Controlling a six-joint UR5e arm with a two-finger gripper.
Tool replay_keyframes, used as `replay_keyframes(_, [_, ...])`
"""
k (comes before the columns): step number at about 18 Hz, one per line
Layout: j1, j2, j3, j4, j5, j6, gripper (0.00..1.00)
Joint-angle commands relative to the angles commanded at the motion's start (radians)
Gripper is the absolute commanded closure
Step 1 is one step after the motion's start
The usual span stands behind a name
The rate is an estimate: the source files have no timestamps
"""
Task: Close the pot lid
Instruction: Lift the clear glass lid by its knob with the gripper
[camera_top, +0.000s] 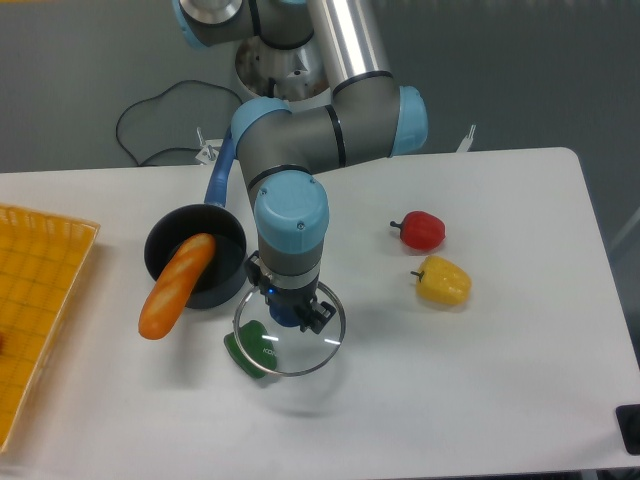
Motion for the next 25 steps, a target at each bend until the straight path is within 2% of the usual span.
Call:
replay_keyframes(16, [-0.002,0.032,-0.009,0.003,-0.074,-0.008,0.56])
replay_keyframes(21, [-0.023,0.067,-0.038,-0.006,-0.097,-0.008,0.56])
replay_keyframes(23, [-0.028,0.098,-0.09,0.003,-0.113,-0.005,0.56])
replay_keyframes(25, [-0.037,0.118,-0.113,0.005,-0.127,-0.002,0.56])
